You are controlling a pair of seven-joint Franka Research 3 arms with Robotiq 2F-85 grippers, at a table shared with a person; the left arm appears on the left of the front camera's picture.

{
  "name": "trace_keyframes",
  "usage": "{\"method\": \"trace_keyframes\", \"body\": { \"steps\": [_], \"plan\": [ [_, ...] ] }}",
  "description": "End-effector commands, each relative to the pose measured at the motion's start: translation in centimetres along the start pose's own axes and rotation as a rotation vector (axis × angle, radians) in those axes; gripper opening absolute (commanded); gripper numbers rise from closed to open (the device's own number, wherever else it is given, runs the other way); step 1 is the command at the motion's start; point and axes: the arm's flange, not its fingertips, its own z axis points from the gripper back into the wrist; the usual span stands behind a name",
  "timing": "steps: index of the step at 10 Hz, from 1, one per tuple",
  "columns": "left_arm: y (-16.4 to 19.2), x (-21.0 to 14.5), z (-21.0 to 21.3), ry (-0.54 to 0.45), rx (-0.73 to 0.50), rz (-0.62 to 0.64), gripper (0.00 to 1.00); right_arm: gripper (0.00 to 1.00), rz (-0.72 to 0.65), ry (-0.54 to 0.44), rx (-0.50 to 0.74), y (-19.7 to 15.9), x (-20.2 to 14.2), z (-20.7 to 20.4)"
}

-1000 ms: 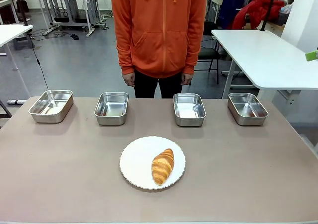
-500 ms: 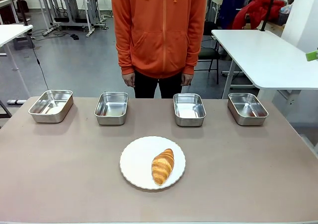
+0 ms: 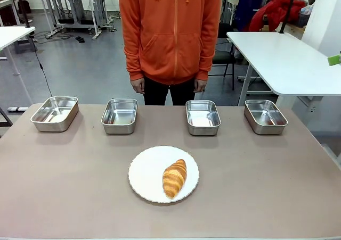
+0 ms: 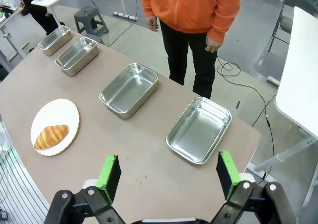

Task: Place the bread in the container.
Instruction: Place the Butter Roll into the Airtight Container indicated by the human.

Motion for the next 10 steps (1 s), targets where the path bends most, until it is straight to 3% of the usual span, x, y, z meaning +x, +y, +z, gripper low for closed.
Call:
{"method": "trace_keyframes", "body": {
  "steps": [1,10],
  "plan": [
    [-0.02,-0.09,0.14,-0.010,-0.011,-0.012,1.00,1.00,0.010,-0.016,0.011,-0.02,-0.05,-0.14],
    [-0.02,-0.09,0.14,-0.010,-0.011,-0.012,1.00,1.00,0.010,-0.016,0.011,-0.02,-0.05,-0.14]
  ]
}}
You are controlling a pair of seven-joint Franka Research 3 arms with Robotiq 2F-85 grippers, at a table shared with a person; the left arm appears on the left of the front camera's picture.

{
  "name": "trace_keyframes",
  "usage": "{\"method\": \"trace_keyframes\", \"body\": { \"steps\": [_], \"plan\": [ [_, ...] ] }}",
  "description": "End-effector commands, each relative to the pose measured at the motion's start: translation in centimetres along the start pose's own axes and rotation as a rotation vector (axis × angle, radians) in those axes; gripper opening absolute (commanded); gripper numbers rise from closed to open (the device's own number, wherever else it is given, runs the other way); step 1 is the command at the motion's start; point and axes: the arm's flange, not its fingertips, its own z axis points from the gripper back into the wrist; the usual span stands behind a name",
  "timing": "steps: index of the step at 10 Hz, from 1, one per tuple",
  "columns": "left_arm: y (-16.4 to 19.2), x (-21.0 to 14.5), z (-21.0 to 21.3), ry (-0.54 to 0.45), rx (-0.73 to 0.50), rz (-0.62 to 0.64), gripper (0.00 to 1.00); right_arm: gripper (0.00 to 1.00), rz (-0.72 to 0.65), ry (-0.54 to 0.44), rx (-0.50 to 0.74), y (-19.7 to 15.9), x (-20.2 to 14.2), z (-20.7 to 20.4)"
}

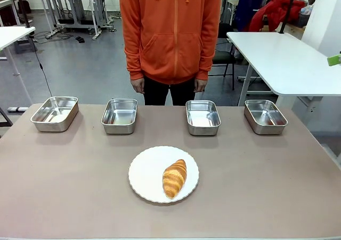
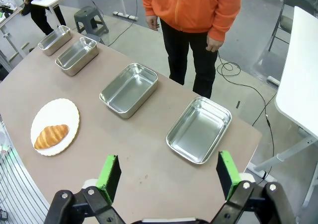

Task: Place the bread in the container.
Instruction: Place the Butter Roll into the Airtight Container indicated by the human.

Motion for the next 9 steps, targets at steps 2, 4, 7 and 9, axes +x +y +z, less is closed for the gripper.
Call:
{"method": "trace_keyframes", "body": {
  "steps": [2,4,7,9],
  "plan": [
    [-0.02,-0.09,0.14,-0.010,-0.011,-0.011,1.00,1.00,0.010,-0.017,0.011,-0.01,-0.03,-0.09],
    [-0.02,-0.09,0.14,-0.010,-0.011,-0.011,1.00,1.00,0.010,-0.017,0.011,-0.01,-0.03,-0.09],
    [-0.02,-0.09,0.14,-0.010,-0.011,-0.011,1.00,1.00,0.010,-0.017,0.011,-0.01,-0.03,-0.09],
    [-0.02,-0.09,0.14,-0.010,-0.011,-0.011,1.00,1.00,0.010,-0.017,0.011,-0.01,-0.03,-0.09]
  ]
}}
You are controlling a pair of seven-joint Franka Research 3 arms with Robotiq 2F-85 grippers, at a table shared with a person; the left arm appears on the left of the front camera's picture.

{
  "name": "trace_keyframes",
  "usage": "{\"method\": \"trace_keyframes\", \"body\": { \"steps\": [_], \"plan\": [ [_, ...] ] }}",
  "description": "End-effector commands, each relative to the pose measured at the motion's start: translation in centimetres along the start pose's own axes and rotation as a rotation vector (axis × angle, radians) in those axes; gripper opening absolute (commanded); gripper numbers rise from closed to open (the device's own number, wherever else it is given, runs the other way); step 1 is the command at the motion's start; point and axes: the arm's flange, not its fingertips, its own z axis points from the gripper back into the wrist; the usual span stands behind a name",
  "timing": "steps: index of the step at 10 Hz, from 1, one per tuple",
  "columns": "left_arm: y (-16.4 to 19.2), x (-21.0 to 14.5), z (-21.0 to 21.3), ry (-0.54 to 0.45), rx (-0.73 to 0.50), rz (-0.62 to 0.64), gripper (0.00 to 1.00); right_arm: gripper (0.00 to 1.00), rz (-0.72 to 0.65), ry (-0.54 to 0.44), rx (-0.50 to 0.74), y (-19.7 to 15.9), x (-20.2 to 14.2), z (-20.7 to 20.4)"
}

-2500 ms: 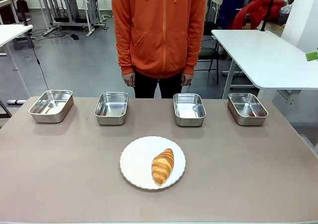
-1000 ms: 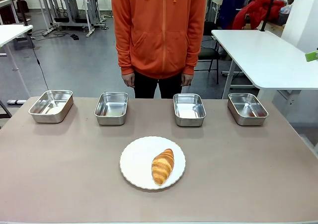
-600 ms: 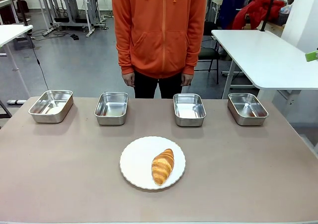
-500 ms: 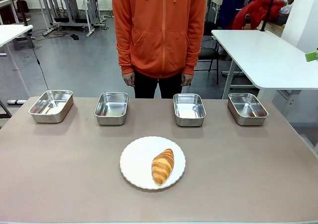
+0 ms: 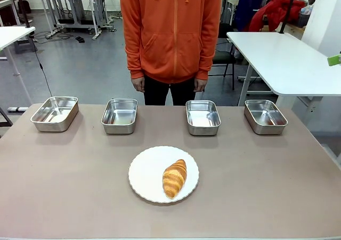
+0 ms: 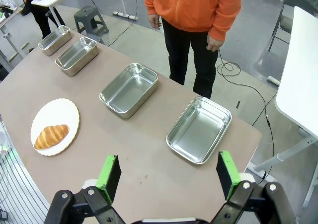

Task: Place the bread in the container.
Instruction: Place the Butter Roll into the Airtight Container indicated by the human.

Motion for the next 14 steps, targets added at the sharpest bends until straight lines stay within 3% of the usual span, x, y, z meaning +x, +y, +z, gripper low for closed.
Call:
{"method": "trace_keyframes", "body": {
  "steps": [1,14],
  "plan": [
    [-0.02,-0.09,0.14,-0.010,-0.011,-0.011,1.00,1.00,0.010,-0.017,0.011,-0.02,-0.04,-0.09],
    [-0.02,-0.09,0.14,-0.010,-0.011,-0.011,1.00,1.00,0.010,-0.017,0.011,-0.02,-0.04,-0.09]
  ]
}}
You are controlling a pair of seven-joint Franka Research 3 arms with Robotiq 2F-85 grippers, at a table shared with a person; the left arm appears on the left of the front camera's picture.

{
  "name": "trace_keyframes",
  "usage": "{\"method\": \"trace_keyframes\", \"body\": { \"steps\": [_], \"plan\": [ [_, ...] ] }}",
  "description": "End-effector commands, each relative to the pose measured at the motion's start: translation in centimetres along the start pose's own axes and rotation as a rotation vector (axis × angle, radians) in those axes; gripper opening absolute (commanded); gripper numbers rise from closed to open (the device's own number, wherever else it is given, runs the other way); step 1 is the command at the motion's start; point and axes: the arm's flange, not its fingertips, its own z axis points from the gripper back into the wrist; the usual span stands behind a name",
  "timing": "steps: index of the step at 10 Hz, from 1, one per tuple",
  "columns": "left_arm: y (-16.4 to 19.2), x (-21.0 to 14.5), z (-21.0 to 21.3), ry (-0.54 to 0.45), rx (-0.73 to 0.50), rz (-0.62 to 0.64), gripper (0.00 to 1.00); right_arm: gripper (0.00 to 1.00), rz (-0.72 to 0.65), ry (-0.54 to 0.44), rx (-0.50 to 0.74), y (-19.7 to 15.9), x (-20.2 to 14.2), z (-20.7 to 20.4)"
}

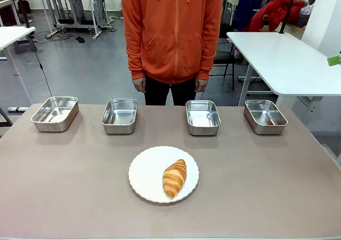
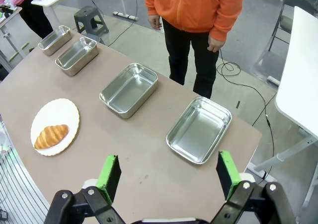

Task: Place the bread in the container.
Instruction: Place the Butter Roll into the Airtight Container indicated by the human.

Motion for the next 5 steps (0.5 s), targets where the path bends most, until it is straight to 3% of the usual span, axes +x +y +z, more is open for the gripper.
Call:
{"method": "trace_keyframes", "body": {
  "steps": [1,5],
  "plan": [
    [-0.02,-0.09,0.14,-0.010,-0.011,-0.011,1.00,1.00,0.010,-0.017,0.011,-0.02,-0.04,-0.09],
    [-0.02,-0.09,0.14,-0.010,-0.011,-0.011,1.00,1.00,0.010,-0.017,0.011,-0.02,-0.04,-0.09]
  ]
}}
